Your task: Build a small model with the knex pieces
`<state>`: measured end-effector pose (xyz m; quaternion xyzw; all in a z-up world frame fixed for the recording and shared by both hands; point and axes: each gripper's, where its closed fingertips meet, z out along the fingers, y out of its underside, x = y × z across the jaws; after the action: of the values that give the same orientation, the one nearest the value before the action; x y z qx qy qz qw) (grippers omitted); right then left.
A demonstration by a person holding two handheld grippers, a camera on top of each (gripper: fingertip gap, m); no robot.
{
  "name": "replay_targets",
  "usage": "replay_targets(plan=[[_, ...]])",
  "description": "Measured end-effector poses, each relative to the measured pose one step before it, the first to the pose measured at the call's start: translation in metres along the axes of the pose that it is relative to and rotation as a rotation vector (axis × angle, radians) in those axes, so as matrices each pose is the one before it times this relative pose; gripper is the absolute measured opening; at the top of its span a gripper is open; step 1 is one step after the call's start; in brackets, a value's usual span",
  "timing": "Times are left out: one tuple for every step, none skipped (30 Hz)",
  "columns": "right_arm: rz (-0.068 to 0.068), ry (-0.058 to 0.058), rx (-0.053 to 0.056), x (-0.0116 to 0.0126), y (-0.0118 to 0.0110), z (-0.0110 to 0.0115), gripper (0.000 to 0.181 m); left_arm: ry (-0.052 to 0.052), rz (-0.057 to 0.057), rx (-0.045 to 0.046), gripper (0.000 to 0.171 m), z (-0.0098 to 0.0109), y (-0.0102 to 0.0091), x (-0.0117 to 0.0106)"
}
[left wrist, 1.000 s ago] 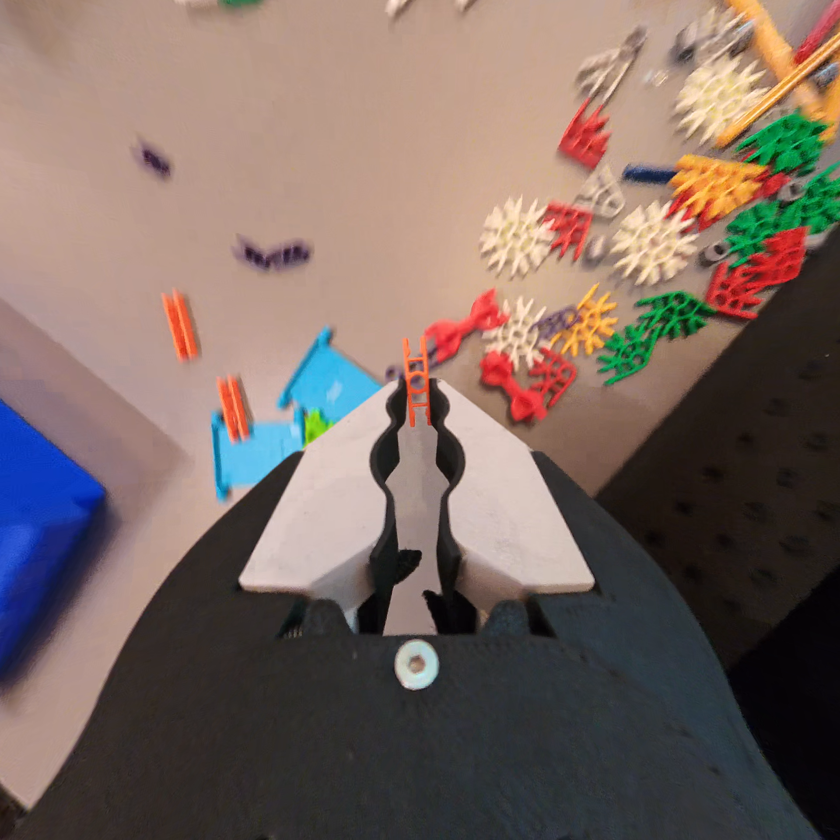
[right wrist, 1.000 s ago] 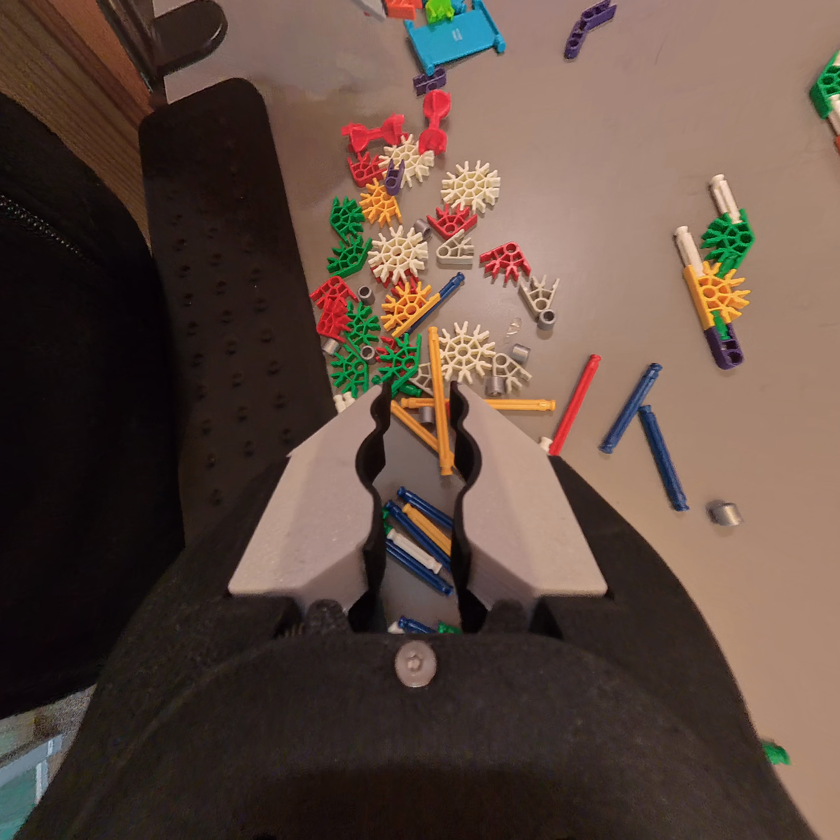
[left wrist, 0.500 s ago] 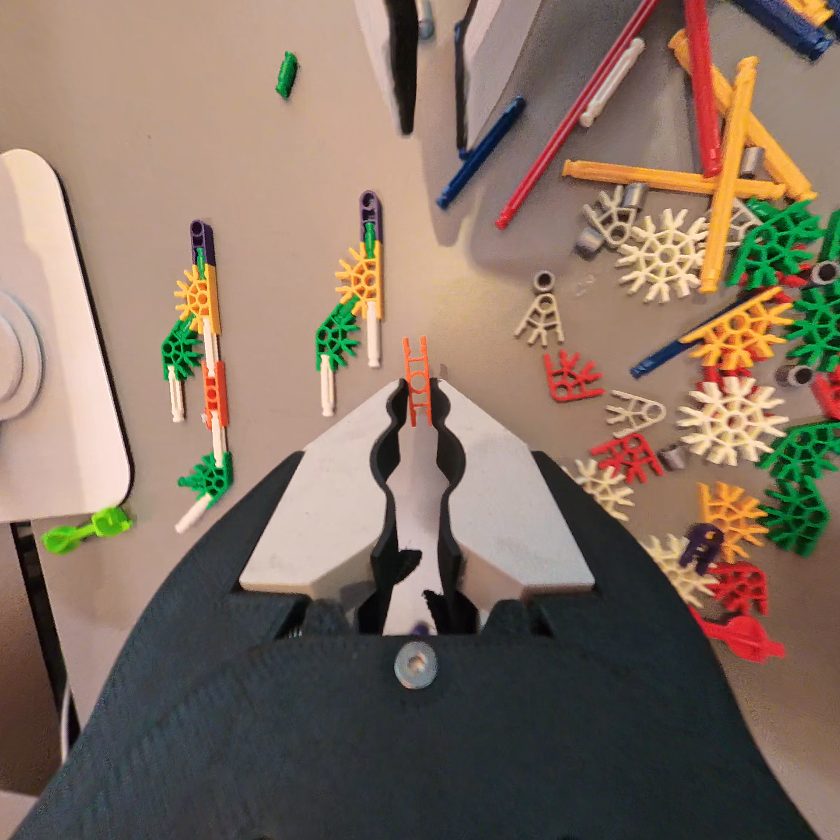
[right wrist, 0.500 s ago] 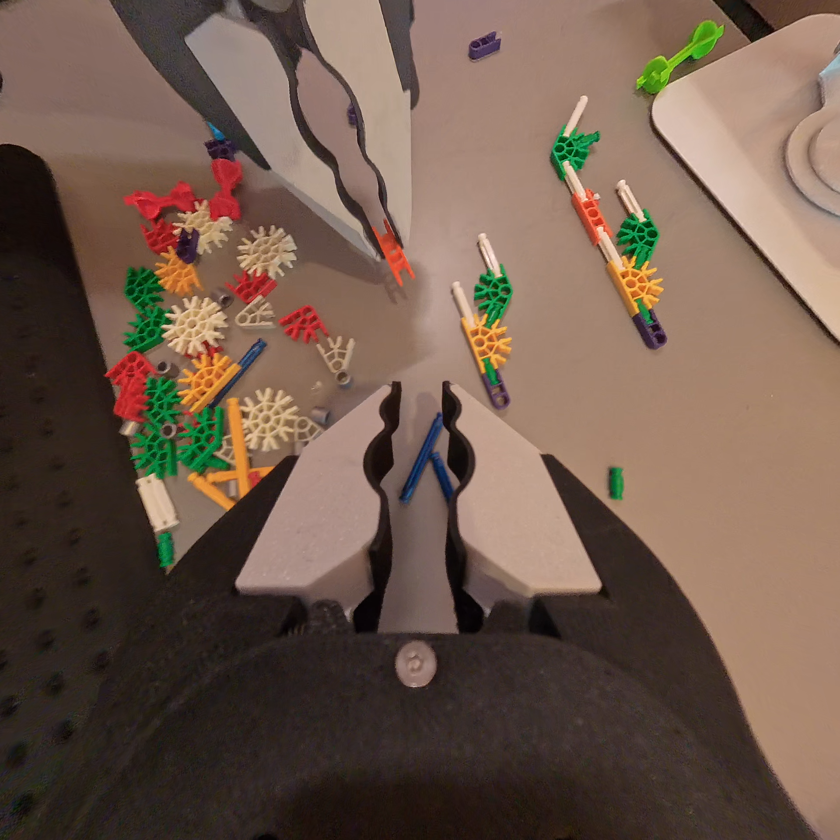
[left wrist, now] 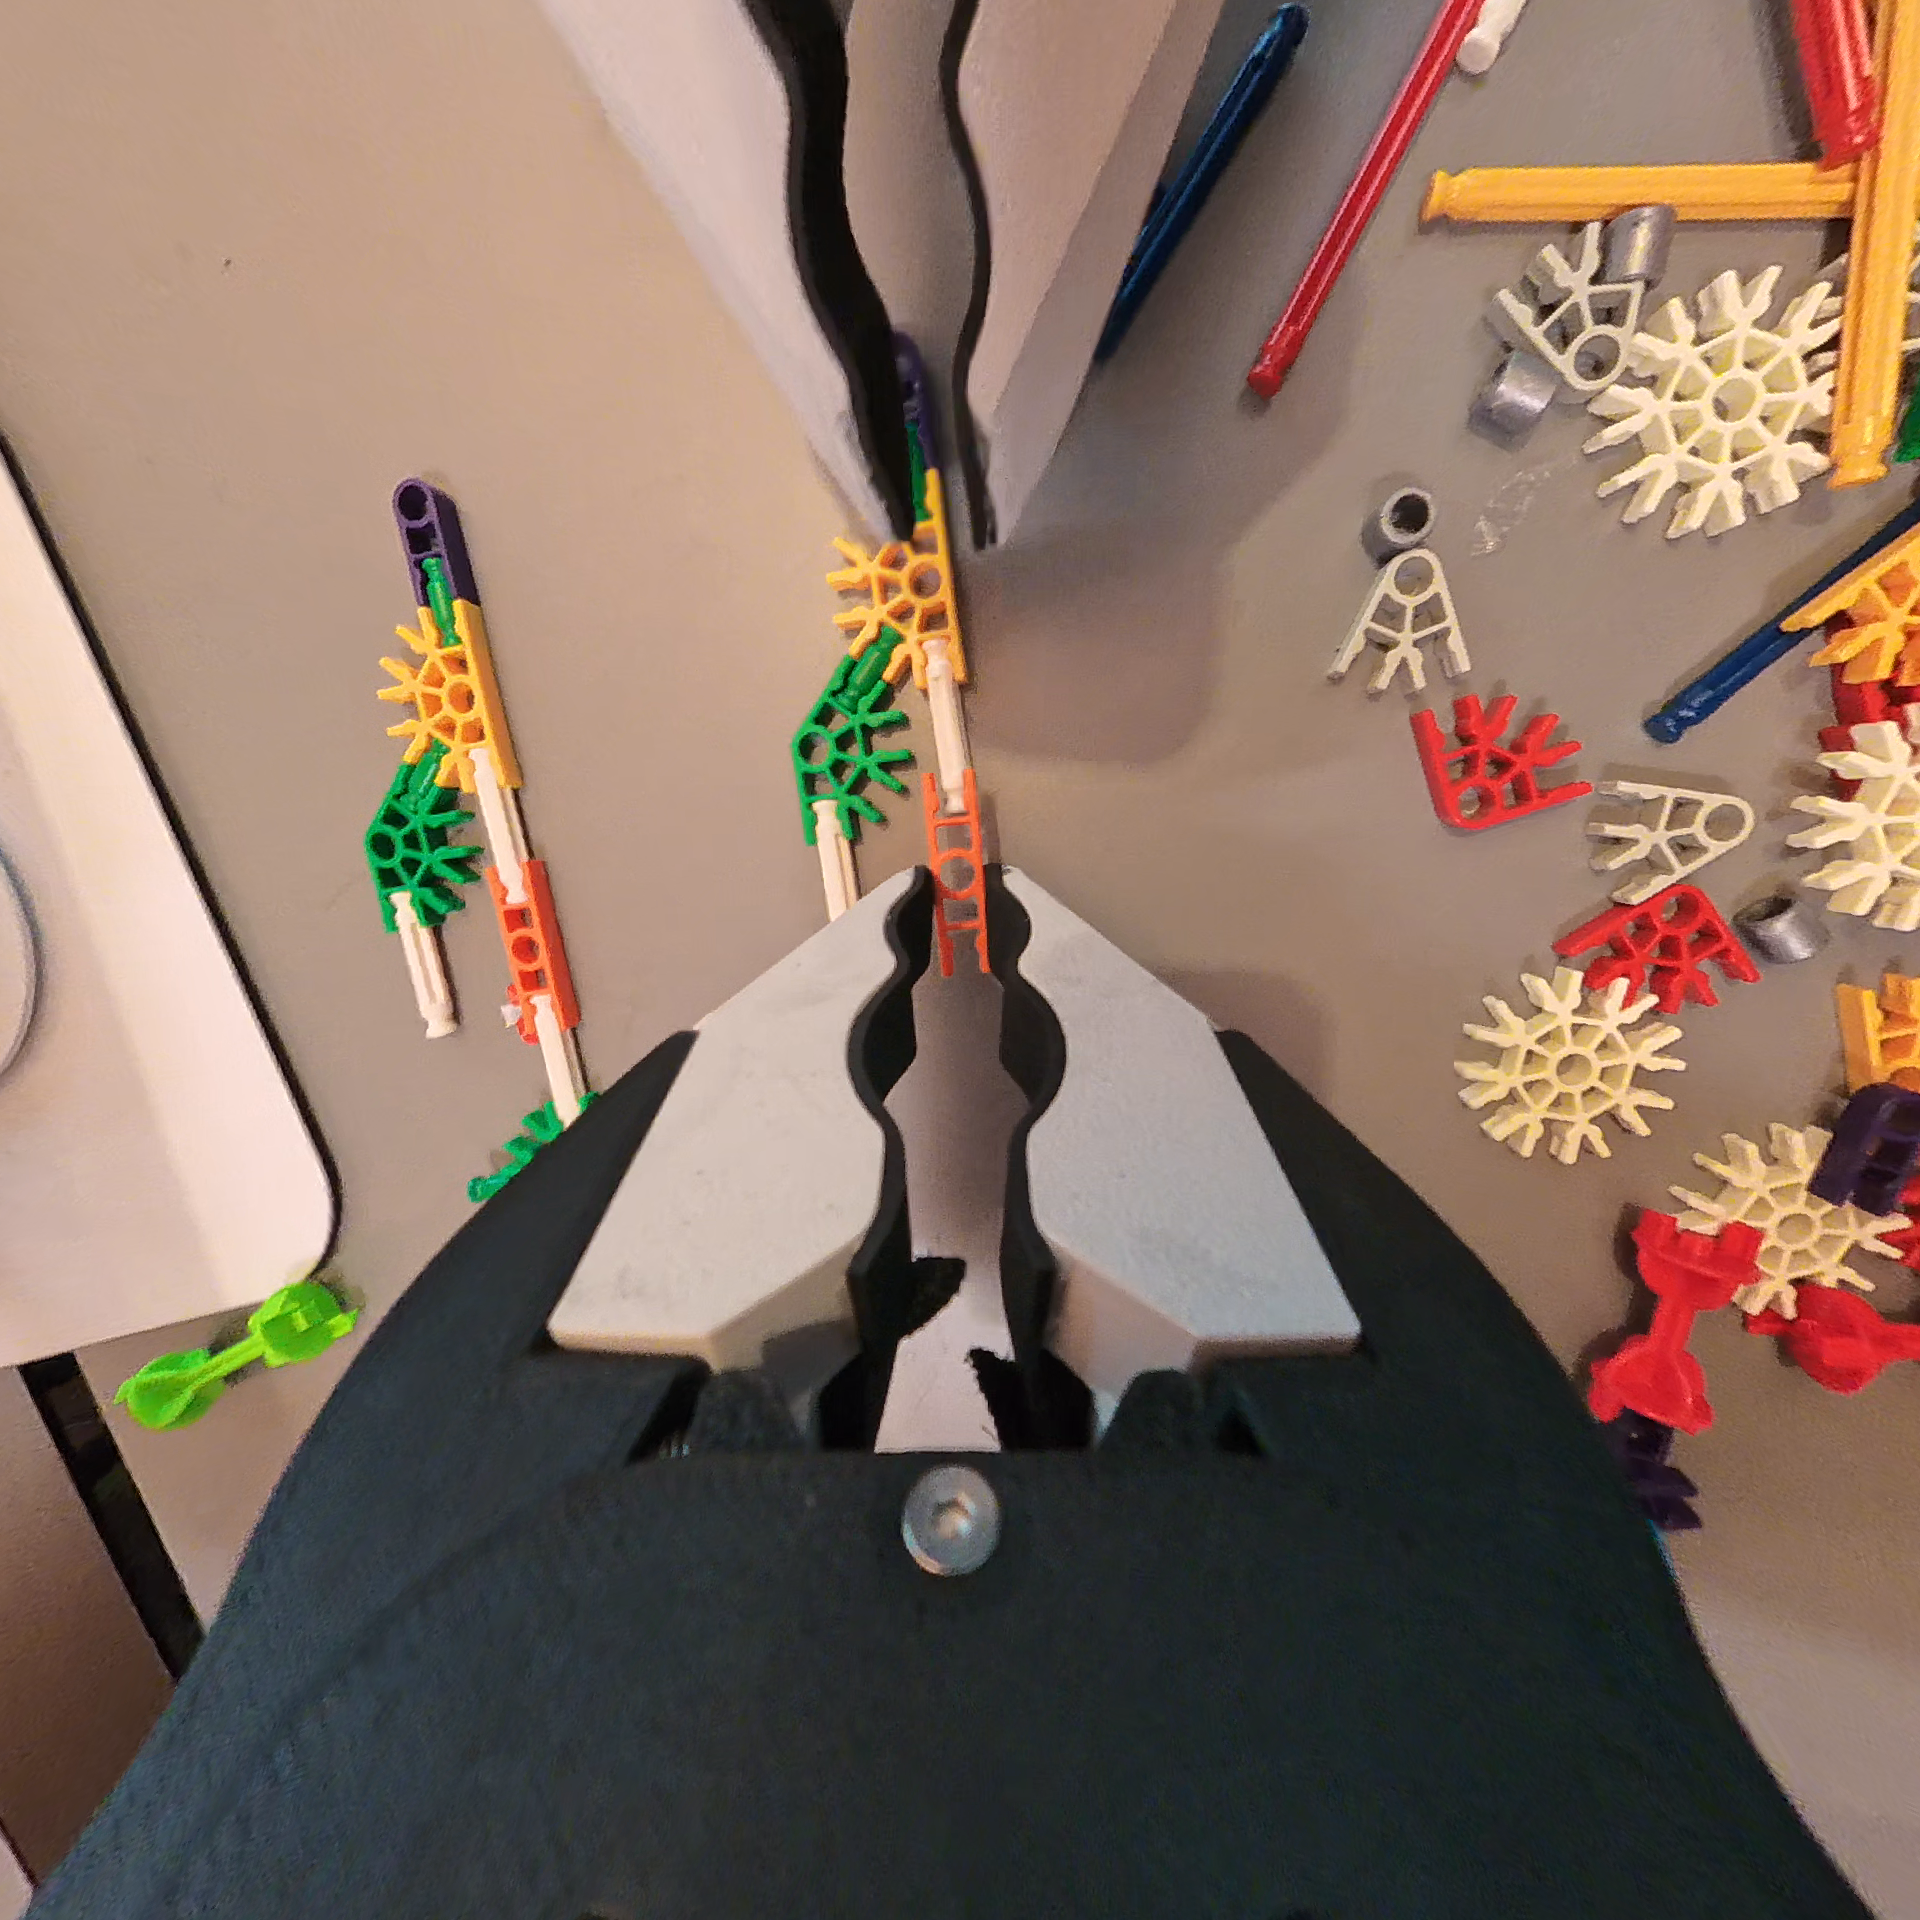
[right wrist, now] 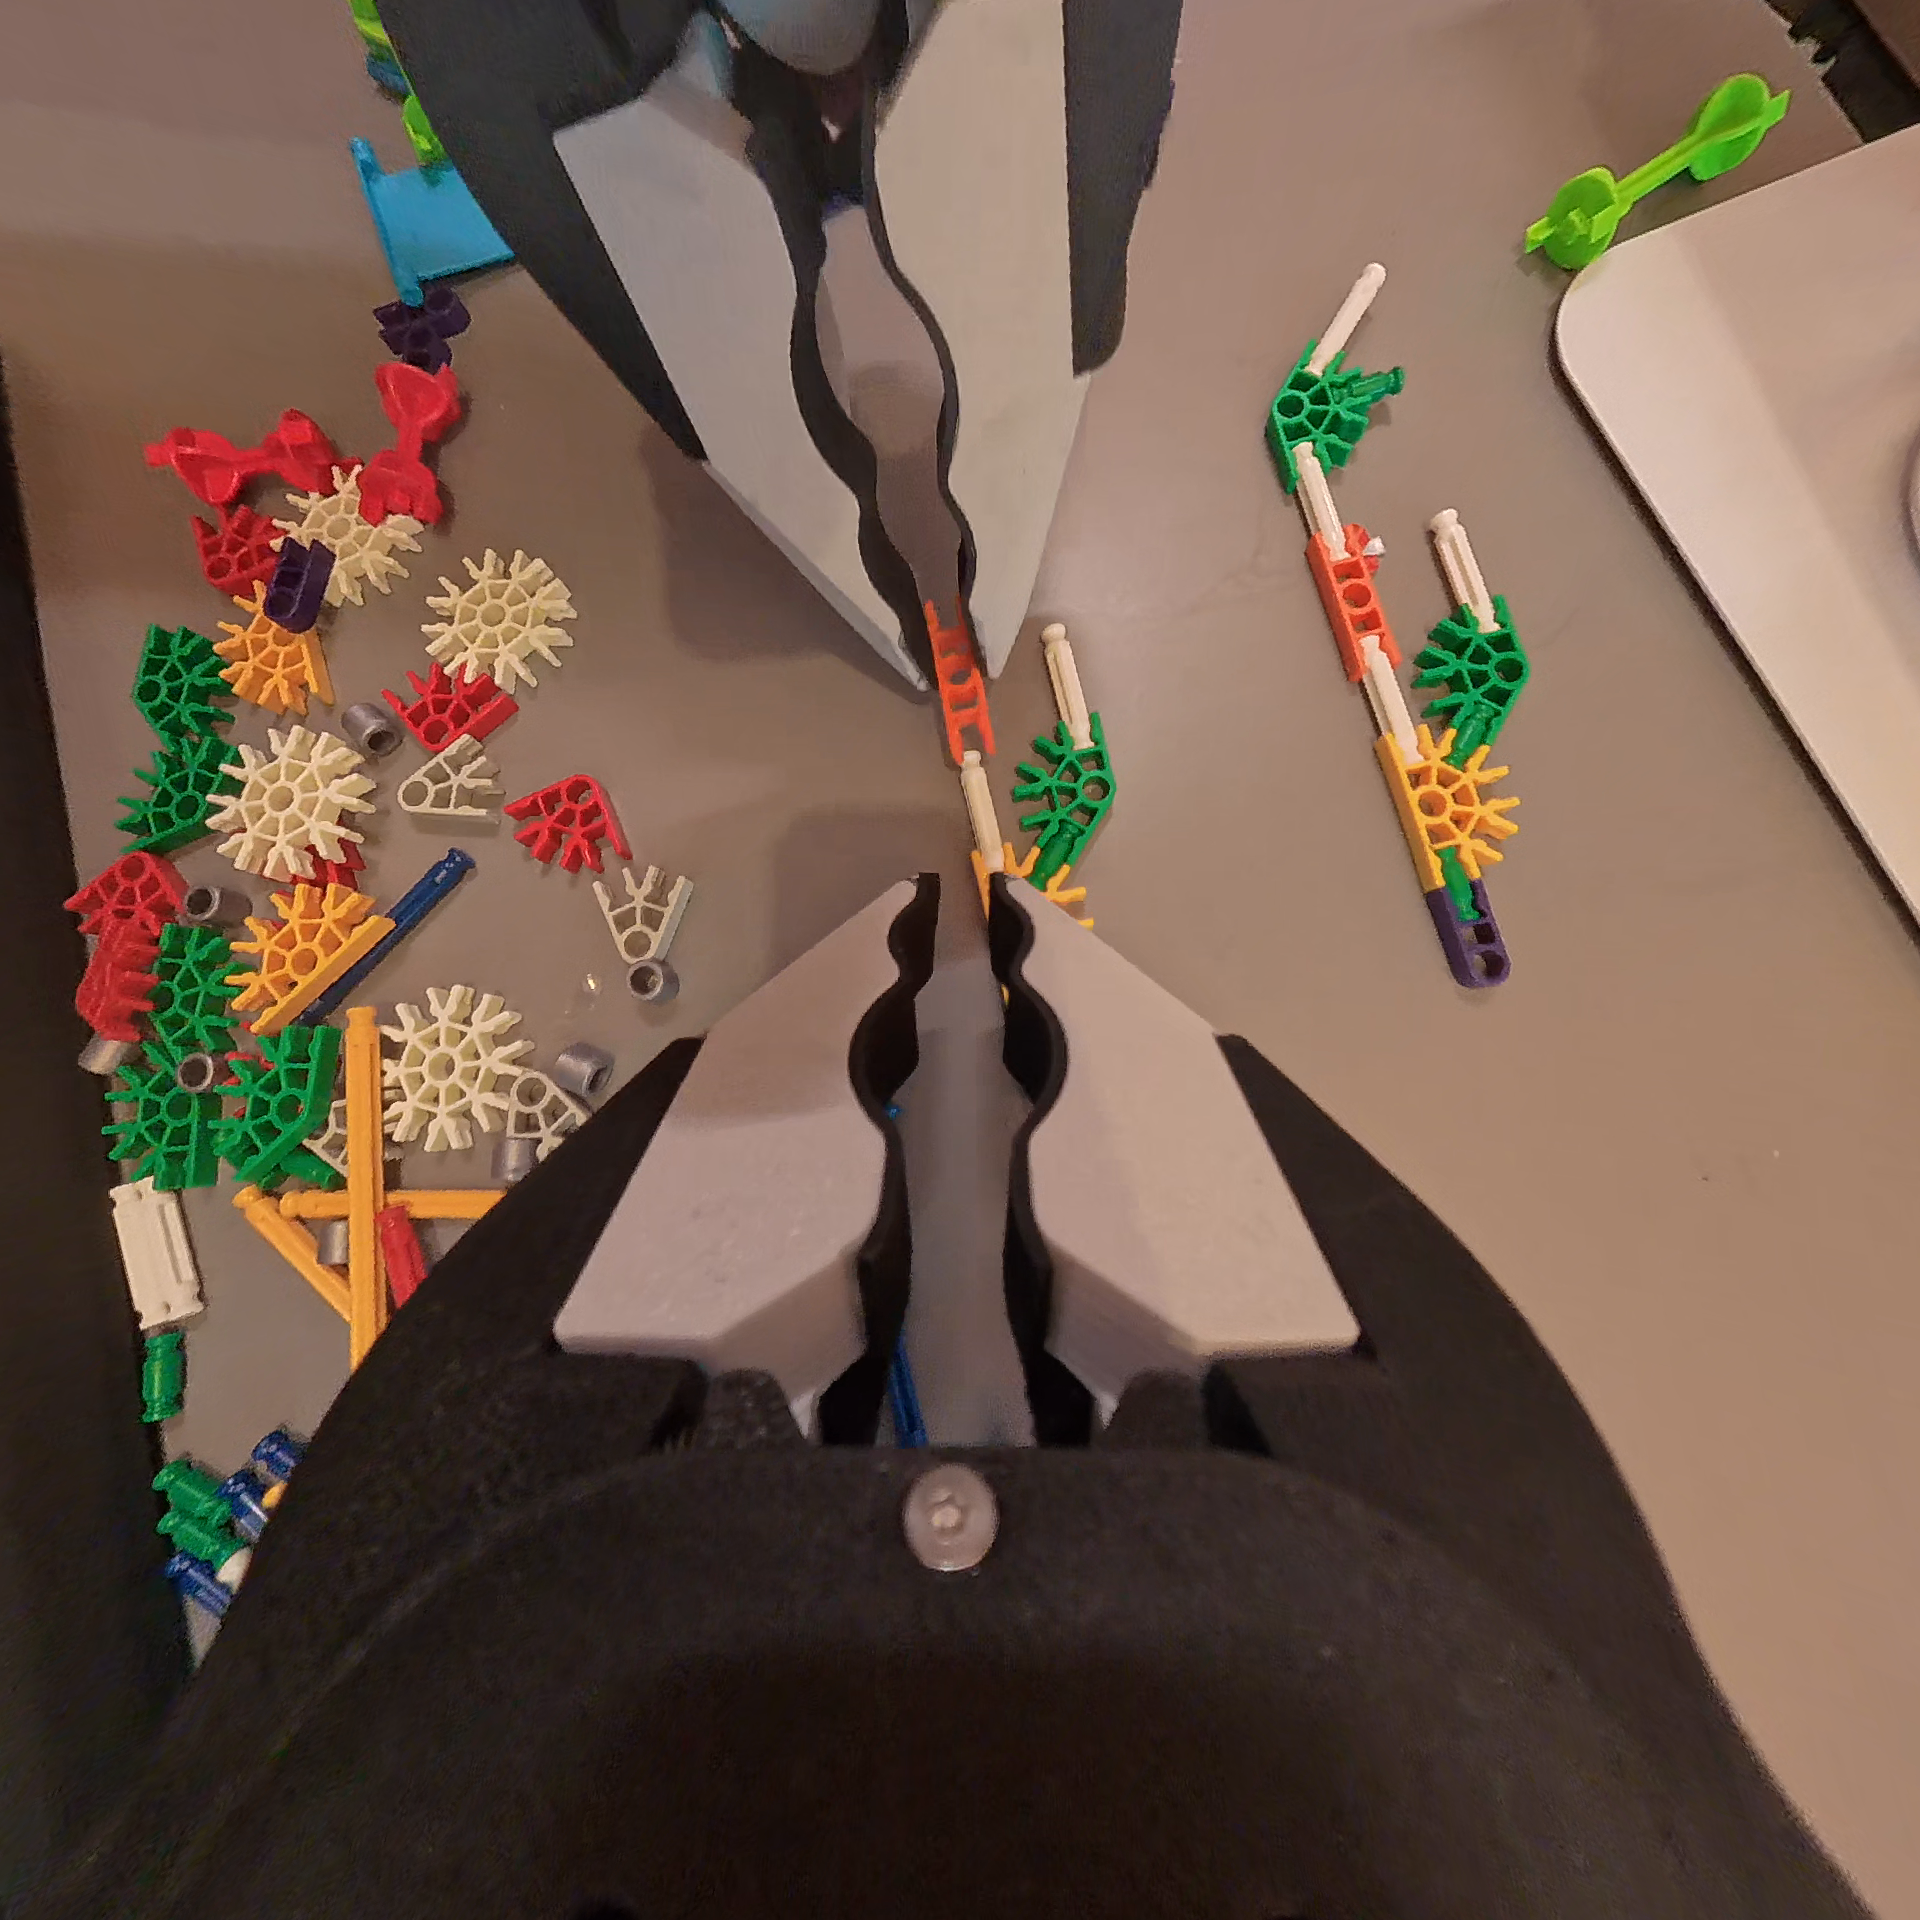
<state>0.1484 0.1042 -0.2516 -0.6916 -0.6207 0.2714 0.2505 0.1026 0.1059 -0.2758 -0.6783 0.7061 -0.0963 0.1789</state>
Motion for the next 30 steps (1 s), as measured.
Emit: replay_targets(plan=[[0.0002,-0.0043,-0.0040,0.00051,-0.00006,0.00198,0.008,0.0128,-0.0027,0.00692,0.007,0.00161,-0.00104,0.00180],[-0.0013,-0.0042,-0.0047,0.00035,0.00014,0.00199,0.008,-0.0020,0.0023,-0.00215,0.007,0.00137,0.00050,-0.00019],[-0.0029,-0.0036,-0.0042,0.00015,0.00004,0.00167,0.007,-0.0069,0.0047,-0.00985,0.007,0.00105,0.00178,-0.00101],[-0.0026,-0.0020,-0.0036,0.00037,-0.00004,0.00142,0.007,0.0045,0.0019,-0.00731,0.007,0.00076,0.00166,0.00036],[-0.0017,-0.0017,-0.0026,0.00036,-0.00002,0.00107,0.007,0.0043,-0.0026,0.00097,0.007,0.00050,0.00038,0.00006],[-0.0012,-0.0021,-0.0008,0.00026,-0.00033,0.00084,0.007,0.0008,-0.0048,0.00001,0.007,0.00023,0.00055,-0.00060],[-0.0006,-0.0013,0.0002,0.00022,-0.00045,0.00063,0.007,0.0060,0.0001,-0.00344,0.007,0.00025,0.00068,0.00058],[0.0002,-0.0002,0.0005,0.00033,-0.00041,0.00058,0.007,0.0081,0.0043,-0.00242,0.007,0.00033,0.00031,0.00128],[0.0007,-0.0010,0.0004,0.00029,-0.00033,0.00051,0.007,-0.0044,0.0021,-0.00186,0.007,0.00049,-0.00004,-0.00043],[-0.0001,-0.0016,0.0000,0.00005,-0.00034,0.00055,0.007,-0.0030,-0.0034,-0.00143,0.007,0.00073,0.00011,-0.00052],[-0.0008,-0.0007,-0.0001,0.00014,-0.00031,0.00054,0.007,0.0046,-0.0026,0.00196,0.007,0.00065,-0.00018,0.00068],[-0.0001,-0.0010,0.0004,-0.00004,-0.00022,0.00044,0.007,-0.0051,-0.0024,0.00710,0.007,0.00038,-0.00092,-0.00075],[0.0002,-0.0011,0.0003,0.00003,-0.00021,0.00029,0.007,0.0020,-0.0091,0.00541,0.007,0.00018,-0.00049,-0.00019],[0.0001,0.0002,-0.0010,0.00023,0.00010,0.00035,0.007,0.0083,-0.0096,0.00948,0.007,-0.00024,-0.00104,0.00086],[0.0011,0.0000,-0.0017,0.00034,0.00032,0.00030,0.007,-0.0031,-0.0051,0.01684,0.007,-0.00092,-0.00247,-0.00064],[0.0016,-0.0010,-0.0011,0.00038,0.00042,0.00042,0.007,-0.0001,-0.0054,0.01231,0.007,-0.00082,-0.00202,-0.00028],[0.0011,-0.0007,-0.0019,0.00058,0.00066,0.00065,0.007,0.0052,-0.0037,0.00049,0.007,-0.00009,-0.00045,0.00057],[0.0008,-0.0003,-0.0035,0.00047,0.00095,0.00076,0.007,-0.0033,0.0028,-0.00543,0.007,0.00041,0.00046,-0.00061],[0.0004,-0.0007,-0.0050,0.00044,0.00100,0.00093,0.006,-0.0026,-0.0024,-0.00908,0.007,0.00096,0.00100,-0.00078],[-0.0007,0.0005,-0.0058,0.00045,0.00092,0.00093,0.006,0.0043,-0.0058,-0.01125,0.007,0.00125,0.00158,0.00008],[-0.0012,0.0006,-0.0036,0.00029,0.00065,0.00067,0.006,0.0022,0.0010,-0.00021,0.007,0.00086,-0.00003,0.00050],[0.0004,-0.0010,-0.0001,0.00003,-0.00004,0.00041,0.006,0.0023,-0.0028,0.00160,0.007,0.00073,-0.00040,0.00046],[0.0008,-0.0008,0.0014,0.00003,-0.00015,0.00017,0.006,0.0040,-0.0052,-0.00171,0.007,0.00087,0.00022,0.00079],[0.0005,0.0004,0.0008,0.00021,-0.00013,0.00005,0.006,0.0038,-0.0016,-0.00076,0.007,0.00059,0.00006,0.00108],[0.0016,-0.0002,0.0002,0.00017,0.00008,0.00002,0.006,0.0020,-0.0017,0.00297,0.007,0.00008,-0.00068,0.00079],[0.0014,-0.0017,0.0011,0.00000,0.00010,0.00009,0.006,-0.0020,-0.0063,-0.00084,0.007,0.00044,0.00000,-0.00001],[0.0006,-0.0010,0.0020,0.00002,-0.00023,0.00007,0.006,-0.0009,-0.0058,0.00101,0.007,0.00023,-0.00019,-0.00020],[0.0006,-0.0020,0.0039,-0.00025,-0.00067,-0.00002,0.006,-0.0004,-0.0020,-0.00077,0.007,0.00004,-0.00008,-0.00011],[0.0023,-0.0060,0.0101,-0.00087,-0.00188,-0.00011,0.005,-0.0009,0.0005,-0.00198,0.007,0.00007,0.00004,-0.00014],[0.0063,-0.0077,0.0175,-0.00105,-0.00338,-0.00006,0.004,-0.0008,-0.0021,-0.00246,0.007,0.00009,0.00001,-0.00024]])
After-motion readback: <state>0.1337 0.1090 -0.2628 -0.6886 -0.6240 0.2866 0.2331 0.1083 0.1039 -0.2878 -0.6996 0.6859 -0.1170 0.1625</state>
